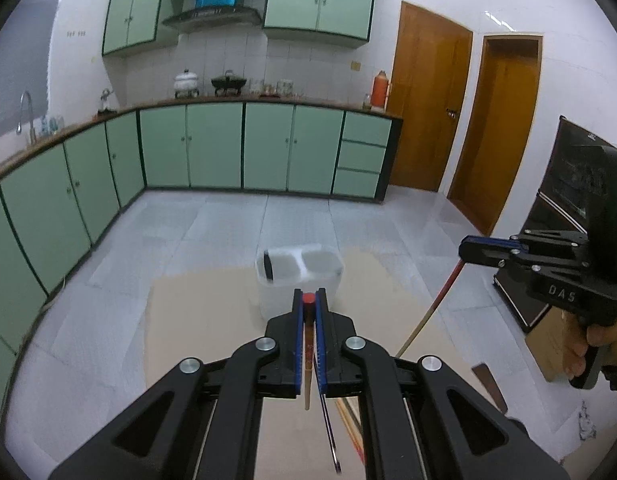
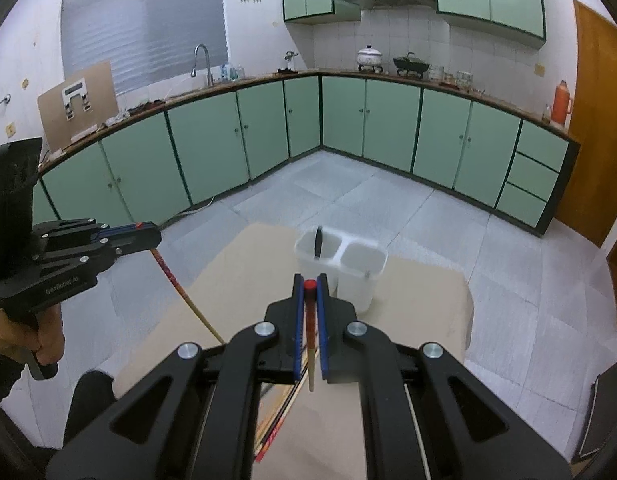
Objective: Organize utensils
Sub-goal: 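Carry the chopsticks to the white holder and open both tools to drop them in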
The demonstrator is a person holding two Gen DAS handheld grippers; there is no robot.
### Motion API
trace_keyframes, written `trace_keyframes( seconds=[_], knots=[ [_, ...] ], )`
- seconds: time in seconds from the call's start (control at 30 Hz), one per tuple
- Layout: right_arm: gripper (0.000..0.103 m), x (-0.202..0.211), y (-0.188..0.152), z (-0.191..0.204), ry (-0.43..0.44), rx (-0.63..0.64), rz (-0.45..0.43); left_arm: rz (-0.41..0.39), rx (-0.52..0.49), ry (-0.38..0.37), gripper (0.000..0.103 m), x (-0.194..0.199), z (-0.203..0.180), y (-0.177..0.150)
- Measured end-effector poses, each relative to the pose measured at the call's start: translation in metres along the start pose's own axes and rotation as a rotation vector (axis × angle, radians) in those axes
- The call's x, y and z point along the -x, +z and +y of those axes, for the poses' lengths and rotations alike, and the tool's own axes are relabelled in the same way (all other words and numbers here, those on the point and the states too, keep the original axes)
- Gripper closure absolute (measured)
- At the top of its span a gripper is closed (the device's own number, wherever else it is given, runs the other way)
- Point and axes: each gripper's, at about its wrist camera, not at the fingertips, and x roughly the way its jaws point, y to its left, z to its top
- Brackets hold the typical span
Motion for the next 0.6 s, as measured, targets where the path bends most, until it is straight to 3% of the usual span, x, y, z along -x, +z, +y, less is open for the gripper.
trace_keyframes(
  seconds=[0.33,0.47,0.6],
  knots=[
    [0.098,-0.033,0.100,-0.039,-0.073,-0.051,-0.103,-0.144,-0.044,0.066,0.098,-0.045,0.000,0.104],
    [0.098,-0.063,0.113,-0.057,-0.098,-0.063,-0.103,-0.187,-0.023,0.091,0.098,-0.079,0.010,0.128],
    [0.098,-0.102,0.107,-0.070,-0.132,-0.053,-0.074,-0.182,0.001,0.101,0.098,-0.121,0.022,0.127]
  ],
)
